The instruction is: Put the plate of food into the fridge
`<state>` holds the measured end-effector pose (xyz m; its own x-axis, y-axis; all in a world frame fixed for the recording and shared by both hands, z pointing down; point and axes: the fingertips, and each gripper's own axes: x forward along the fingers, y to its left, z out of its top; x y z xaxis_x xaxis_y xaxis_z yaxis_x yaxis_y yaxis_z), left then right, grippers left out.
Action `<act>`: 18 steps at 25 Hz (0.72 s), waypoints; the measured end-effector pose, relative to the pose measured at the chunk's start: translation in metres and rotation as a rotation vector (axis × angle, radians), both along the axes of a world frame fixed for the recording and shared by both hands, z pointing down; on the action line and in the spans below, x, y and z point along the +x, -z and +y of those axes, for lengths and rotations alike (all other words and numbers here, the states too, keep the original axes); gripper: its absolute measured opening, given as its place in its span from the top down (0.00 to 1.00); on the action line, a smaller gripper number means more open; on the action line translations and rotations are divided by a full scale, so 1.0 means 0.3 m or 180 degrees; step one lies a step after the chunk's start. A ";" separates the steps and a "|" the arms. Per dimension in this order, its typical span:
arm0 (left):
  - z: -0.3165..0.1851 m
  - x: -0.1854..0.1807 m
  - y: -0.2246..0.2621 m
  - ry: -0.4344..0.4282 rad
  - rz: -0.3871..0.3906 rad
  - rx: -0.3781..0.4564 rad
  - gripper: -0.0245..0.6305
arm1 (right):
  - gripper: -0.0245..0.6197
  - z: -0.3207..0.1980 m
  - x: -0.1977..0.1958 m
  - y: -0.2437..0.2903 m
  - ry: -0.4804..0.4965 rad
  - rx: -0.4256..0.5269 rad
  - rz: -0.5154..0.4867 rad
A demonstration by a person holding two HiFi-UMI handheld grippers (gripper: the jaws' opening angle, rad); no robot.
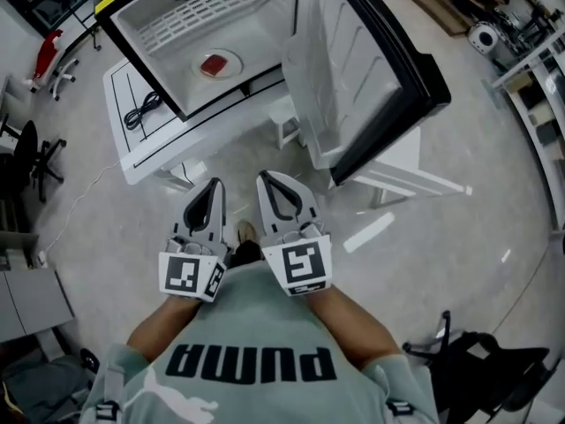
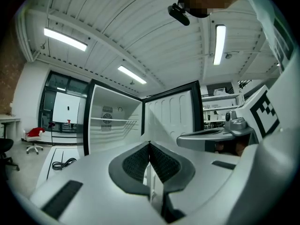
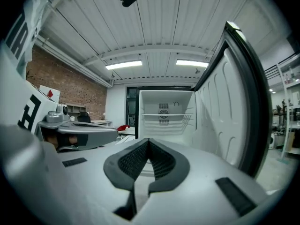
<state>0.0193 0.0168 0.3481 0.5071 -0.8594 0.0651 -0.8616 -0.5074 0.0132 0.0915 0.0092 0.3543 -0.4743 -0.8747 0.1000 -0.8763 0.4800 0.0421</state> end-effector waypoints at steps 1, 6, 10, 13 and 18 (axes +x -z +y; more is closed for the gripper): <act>0.027 0.001 -0.003 0.0034 -0.0006 -0.0013 0.96 | 0.95 0.024 0.004 -0.002 0.0019 -0.0005 -0.0022; 0.158 -0.016 -0.010 0.0190 -0.0071 -0.0049 0.96 | 0.95 0.135 0.004 -0.017 0.0143 -0.0050 -0.0025; 0.234 -0.042 -0.019 0.0264 -0.0136 -0.0054 0.96 | 0.95 0.212 -0.019 -0.028 0.0219 -0.0075 0.0017; 0.264 -0.071 -0.028 0.0257 -0.0140 -0.0069 0.96 | 0.95 0.249 -0.037 -0.036 0.0193 -0.0094 0.0058; 0.262 -0.128 -0.015 0.0163 -0.0146 -0.0066 0.96 | 0.95 0.264 -0.077 -0.035 0.0050 -0.0168 0.0071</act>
<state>-0.0191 0.0953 0.3525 0.4586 -0.8824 0.1053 -0.8864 -0.4626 -0.0168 0.0683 0.0885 0.3649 -0.4850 -0.8604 0.1564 -0.8678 0.4957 0.0357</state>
